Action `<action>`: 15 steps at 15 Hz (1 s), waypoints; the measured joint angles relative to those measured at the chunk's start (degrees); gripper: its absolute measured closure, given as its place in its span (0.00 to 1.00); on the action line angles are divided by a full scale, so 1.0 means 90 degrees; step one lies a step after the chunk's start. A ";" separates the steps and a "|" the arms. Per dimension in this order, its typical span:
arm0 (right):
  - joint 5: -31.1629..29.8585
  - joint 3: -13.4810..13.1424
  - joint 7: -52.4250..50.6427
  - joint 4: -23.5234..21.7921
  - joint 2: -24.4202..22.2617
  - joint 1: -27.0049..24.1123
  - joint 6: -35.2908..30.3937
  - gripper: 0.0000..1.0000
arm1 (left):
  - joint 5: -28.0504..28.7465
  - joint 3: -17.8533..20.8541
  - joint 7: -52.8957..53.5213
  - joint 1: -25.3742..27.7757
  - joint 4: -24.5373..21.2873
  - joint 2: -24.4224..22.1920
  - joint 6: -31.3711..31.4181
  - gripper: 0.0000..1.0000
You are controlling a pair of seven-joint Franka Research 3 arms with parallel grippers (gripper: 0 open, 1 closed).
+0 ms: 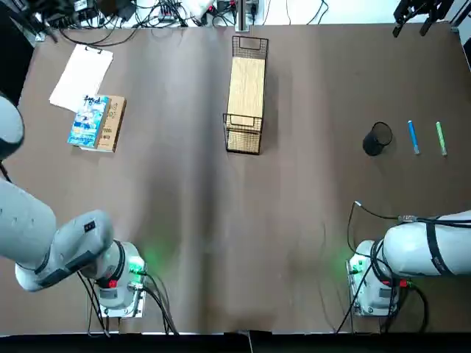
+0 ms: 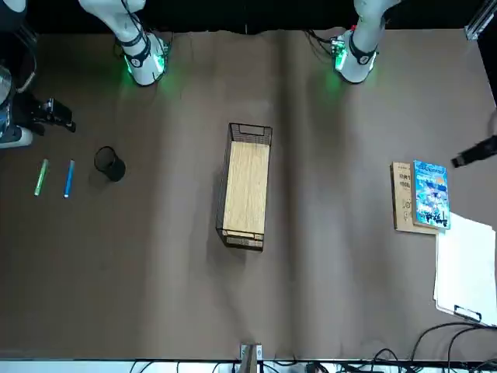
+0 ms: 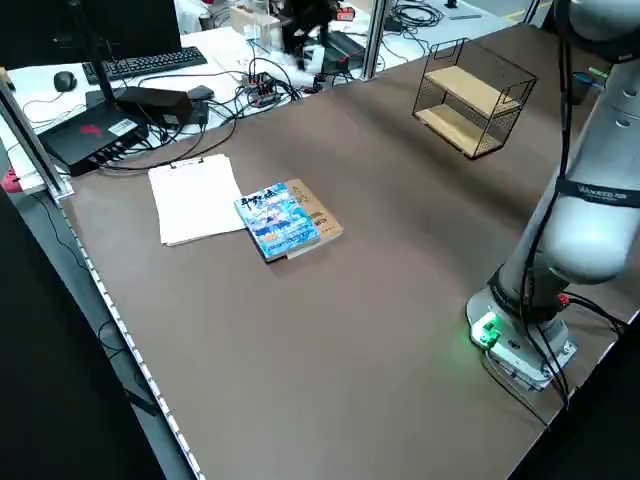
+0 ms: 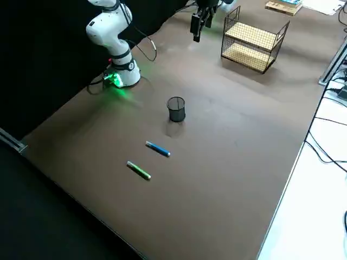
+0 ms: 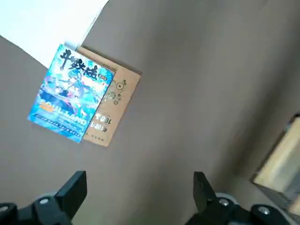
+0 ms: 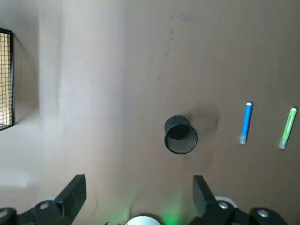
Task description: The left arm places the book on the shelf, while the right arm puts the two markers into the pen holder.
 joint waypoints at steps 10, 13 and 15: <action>-0.0031 -0.0111 -0.1413 -0.0356 0.0742 -0.1859 0.0328 0.08 | -0.1854 -0.0010 0.3338 0.2248 -0.0079 0.2333 0.0285 0.00; -0.0135 -0.0140 -0.2136 -0.0751 0.1437 -0.2554 0.1638 0.15 | -0.1930 -0.0024 0.4154 0.2243 -0.0041 0.2902 0.0804 0.00; -0.0229 -0.0140 -0.2439 -0.1181 0.1872 -0.2776 0.2754 0.16 | -0.1931 -0.0016 0.4626 0.2253 -0.0031 0.3211 0.1147 0.00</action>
